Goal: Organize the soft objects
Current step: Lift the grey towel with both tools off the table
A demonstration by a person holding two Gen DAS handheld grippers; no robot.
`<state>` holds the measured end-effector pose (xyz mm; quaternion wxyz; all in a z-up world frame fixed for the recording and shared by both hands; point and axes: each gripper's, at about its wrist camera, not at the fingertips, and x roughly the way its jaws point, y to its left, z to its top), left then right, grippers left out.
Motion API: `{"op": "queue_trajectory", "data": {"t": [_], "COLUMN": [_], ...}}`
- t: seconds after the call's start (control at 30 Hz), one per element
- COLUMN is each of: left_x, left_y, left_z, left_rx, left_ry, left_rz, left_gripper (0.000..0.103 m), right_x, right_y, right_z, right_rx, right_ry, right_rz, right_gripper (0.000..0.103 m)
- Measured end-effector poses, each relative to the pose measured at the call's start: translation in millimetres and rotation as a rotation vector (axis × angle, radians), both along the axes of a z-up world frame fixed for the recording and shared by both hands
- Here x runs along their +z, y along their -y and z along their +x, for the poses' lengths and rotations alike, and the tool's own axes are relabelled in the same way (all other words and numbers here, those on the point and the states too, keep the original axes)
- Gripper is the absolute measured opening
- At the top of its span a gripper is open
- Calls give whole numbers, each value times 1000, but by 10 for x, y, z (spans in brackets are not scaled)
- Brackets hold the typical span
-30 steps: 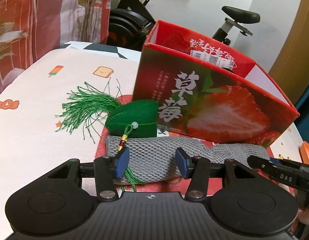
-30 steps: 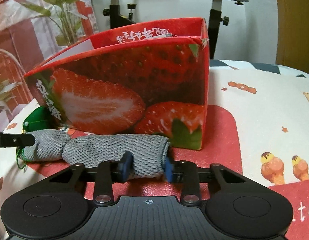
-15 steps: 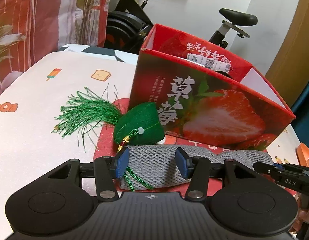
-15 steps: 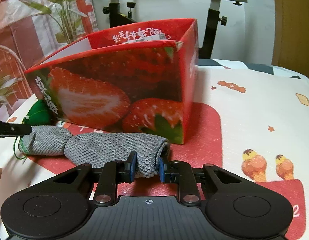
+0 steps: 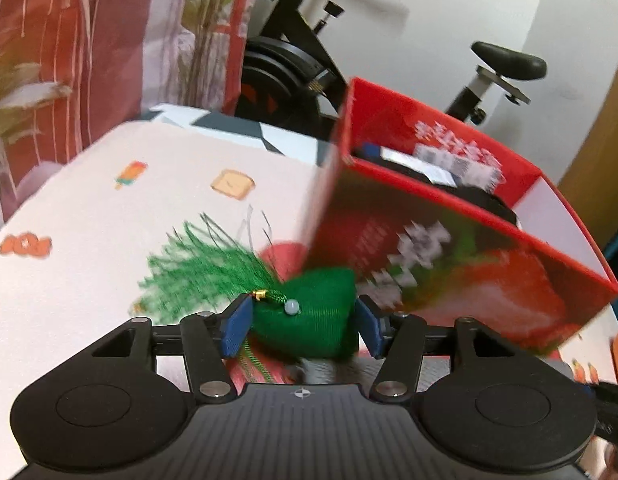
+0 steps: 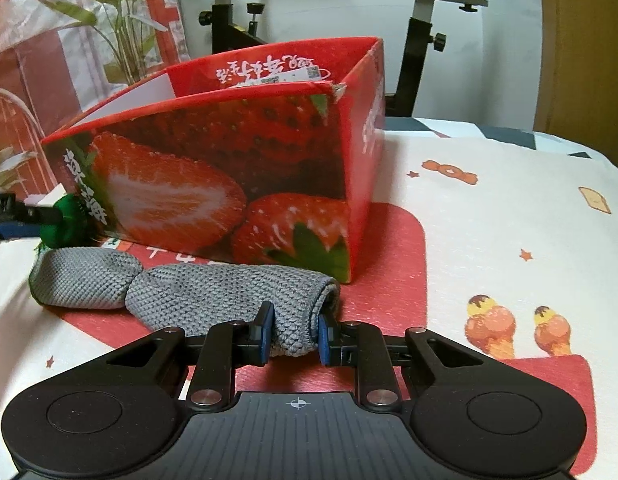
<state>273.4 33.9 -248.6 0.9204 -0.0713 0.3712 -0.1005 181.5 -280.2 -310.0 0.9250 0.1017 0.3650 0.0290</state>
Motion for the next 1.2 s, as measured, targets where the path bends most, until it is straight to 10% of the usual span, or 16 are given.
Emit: {"op": "queue_trajectory", "data": {"t": [1.2], "left_x": [-293], "left_y": [345], "left_z": [-241], "left_rx": [-128], "left_ry": [-157], "left_rz": [-142], "left_gripper": [66], "right_x": [-35], "right_y": [290], "right_z": [-143], "right_rx": [-83], "right_ry": [-5], "right_rz": [-24], "right_gripper": [20]}}
